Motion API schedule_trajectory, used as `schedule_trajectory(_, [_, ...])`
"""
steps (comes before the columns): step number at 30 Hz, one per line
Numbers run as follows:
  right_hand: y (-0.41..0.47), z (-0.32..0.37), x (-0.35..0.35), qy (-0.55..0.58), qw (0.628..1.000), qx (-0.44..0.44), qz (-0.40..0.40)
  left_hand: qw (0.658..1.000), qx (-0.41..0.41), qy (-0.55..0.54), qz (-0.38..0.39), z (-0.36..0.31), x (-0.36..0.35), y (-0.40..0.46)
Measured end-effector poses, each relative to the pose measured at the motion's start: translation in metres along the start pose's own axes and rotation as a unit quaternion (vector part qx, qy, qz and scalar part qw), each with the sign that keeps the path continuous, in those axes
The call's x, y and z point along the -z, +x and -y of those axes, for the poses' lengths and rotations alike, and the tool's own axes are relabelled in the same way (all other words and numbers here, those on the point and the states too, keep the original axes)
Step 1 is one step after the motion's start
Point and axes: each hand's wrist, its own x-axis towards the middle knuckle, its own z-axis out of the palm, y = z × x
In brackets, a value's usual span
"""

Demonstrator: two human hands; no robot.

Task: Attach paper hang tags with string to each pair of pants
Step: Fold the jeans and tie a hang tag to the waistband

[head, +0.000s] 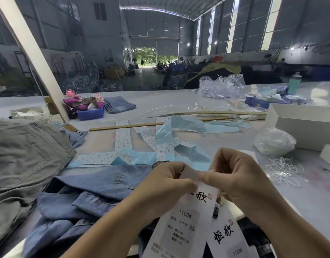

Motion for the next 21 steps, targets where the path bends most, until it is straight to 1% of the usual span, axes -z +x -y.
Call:
schedule_trajectory(3, [0.001, -0.002, -0.003, -0.061, 0.998, 0.008, 0.012, 1.0, 0.001, -0.011, 0.012, 0.001, 0.002, -0.002])
schedule_trajectory(6, [-0.002, -0.002, -0.007, -0.077, 0.996, 0.005, 0.039, 1.0, -0.004, 0.001, 0.012, 0.004, 0.002, -0.003])
schedule_trajectory(10, [-0.004, 0.001, -0.005, -0.104, 0.993, 0.005, 0.048, 1.0, 0.003, -0.017, 0.013, 0.008, 0.002, -0.003])
schedule_trajectory(14, [-0.006, 0.002, -0.002, -0.086, 0.995, 0.009, 0.043, 1.0, 0.005, -0.012, -0.006, 0.01, -0.001, 0.0])
schedule_trajectory(21, [-0.009, 0.0, -0.007, -0.089, 0.996, 0.029, -0.003, 1.0, -0.003, -0.026, 0.01, 0.013, -0.001, 0.001])
